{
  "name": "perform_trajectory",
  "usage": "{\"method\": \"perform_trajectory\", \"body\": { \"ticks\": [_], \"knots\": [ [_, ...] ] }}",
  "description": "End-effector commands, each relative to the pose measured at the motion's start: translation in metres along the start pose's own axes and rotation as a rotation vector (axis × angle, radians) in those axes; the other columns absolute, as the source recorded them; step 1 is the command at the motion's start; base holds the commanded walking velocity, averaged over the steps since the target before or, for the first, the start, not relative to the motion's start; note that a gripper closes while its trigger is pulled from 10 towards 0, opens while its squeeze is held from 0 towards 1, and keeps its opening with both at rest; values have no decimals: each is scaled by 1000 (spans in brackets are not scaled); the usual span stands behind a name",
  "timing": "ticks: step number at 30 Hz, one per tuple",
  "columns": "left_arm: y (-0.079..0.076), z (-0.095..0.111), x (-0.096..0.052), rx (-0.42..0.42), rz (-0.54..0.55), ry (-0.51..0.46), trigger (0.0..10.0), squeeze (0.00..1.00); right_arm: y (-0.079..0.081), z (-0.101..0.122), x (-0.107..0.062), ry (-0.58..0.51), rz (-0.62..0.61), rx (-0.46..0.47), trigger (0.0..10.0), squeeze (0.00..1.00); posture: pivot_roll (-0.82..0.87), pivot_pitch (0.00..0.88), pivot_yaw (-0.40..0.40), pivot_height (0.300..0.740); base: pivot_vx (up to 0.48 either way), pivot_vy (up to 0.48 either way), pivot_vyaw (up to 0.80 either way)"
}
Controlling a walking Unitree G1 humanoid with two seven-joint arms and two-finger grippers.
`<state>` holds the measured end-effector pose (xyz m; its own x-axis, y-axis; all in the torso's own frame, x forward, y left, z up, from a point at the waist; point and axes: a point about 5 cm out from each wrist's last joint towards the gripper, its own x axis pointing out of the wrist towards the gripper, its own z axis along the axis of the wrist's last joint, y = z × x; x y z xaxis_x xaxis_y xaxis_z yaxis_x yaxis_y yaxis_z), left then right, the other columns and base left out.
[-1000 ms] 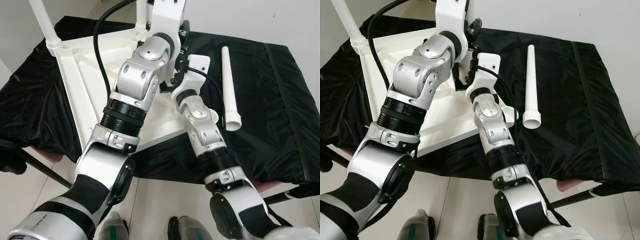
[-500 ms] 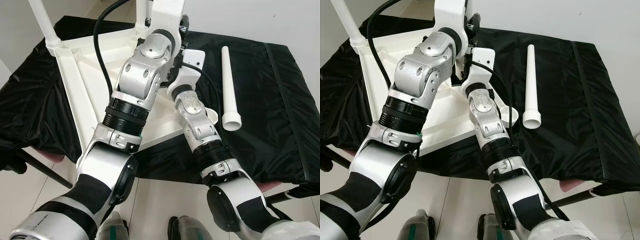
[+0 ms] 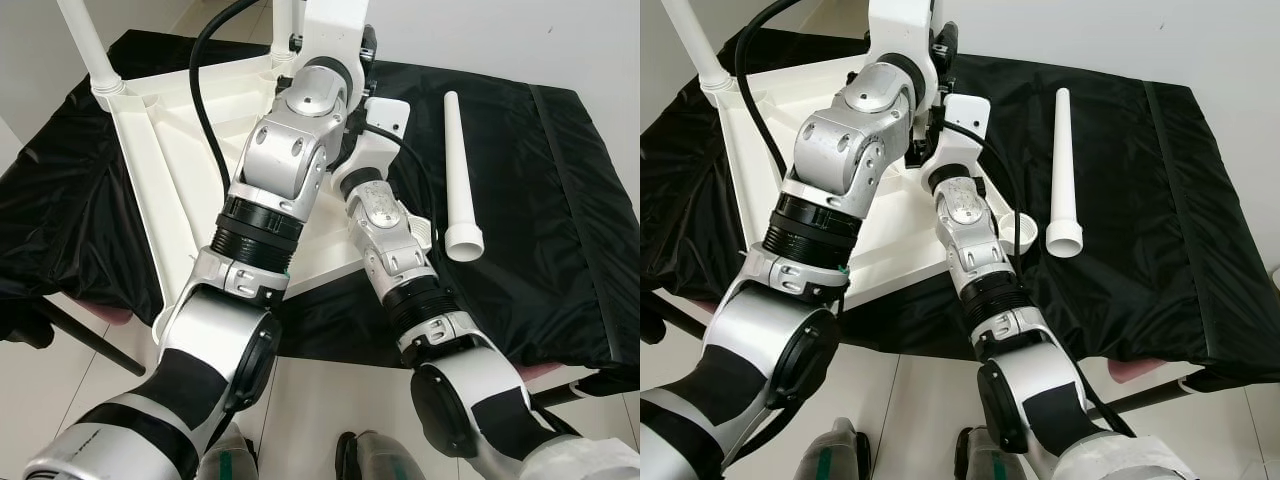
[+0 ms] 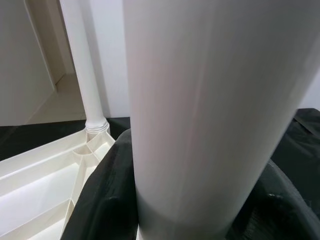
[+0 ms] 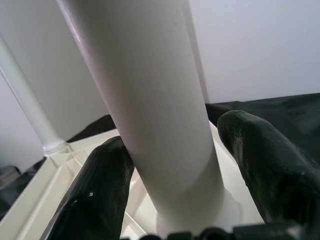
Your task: Building children table
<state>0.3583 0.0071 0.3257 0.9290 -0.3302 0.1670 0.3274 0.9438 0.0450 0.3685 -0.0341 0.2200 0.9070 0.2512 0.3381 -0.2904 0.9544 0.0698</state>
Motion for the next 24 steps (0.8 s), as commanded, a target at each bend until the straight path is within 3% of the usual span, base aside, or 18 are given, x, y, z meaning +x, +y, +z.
{"method": "perform_trajectory", "body": {
  "ticks": [1,2,3,4,6,7,8,10,11,17,18,20,21,24],
  "knots": [
    [-4,8,0,0,5,-24,10000,0,2,4,3,-30,15,22,8000,0,-15,41,-13,740,0,0,0],
    [-4,8,0,-4,4,-24,10000,0,1,5,3,-40,11,17,7059,0,-16,40,-13,740,0,0,0],
    [-4,8,0,-7,3,-24,10000,0,-1,5,3,-47,7,14,7961,0,-16,40,-13,740,0,0,0],
    [-4,8,-1,-10,2,-23,10000,0,-1,6,3,-54,11,14,3882,0,-16,40,-13,740,0,0,0],
    [-4,8,-1,-15,1,-24,10000,0,-2,6,2,-61,8,18,3294,0,-16,40,-13,740,0,0,0],
    [-4,8,-1,-15,1,-25,10000,0,-3,5,2,-59,14,18,3843,0,-16,40,-13,740,0,0,0],
    [-4,8,-1,-16,2,-25,10000,0,-3,5,2,-59,13,18,0,0,-15,38,-14,740,0,0,0],
    [-4,8,-1,-16,2,-26,10000,0,-4,4,2,-59,13,18,0,0,-14,37,-14,740,0,0,0],
    [-3,8,-1,-17,4,-26,10000,0,-5,3,1,-56,9,2,10000,0,-14,37,-15,740,0,0,0],
    [-3,9,-1,-18,7,-27,10000,0,-10,-2,0,-49,0,-23,10000,0,-11,35,-17,740,0,0,0],
    [-3,9,-1,-17,7,-28,10000,0,-11,-2,-1,-49,0,-25,2980,0,-11,35,-17,740,0,0,0],
    [-3,9,-1,-17,7,-28,10000,0,-11,-2,-1,-49,0,-25,2980,0,-11,35,-17,740,0,0,0],
    [-3,9,-2,-16,4,-30,10000,0,-11,-2,0,-52,5,-33,0,0,-11,35,-17,740,0,0,0],
    [-3,9,-2,-17,-1,-32,10000,0,-14,-2,0,-53,-6,-44,0,0,-12,32,-18,740,0,0,0]
  ]
}}
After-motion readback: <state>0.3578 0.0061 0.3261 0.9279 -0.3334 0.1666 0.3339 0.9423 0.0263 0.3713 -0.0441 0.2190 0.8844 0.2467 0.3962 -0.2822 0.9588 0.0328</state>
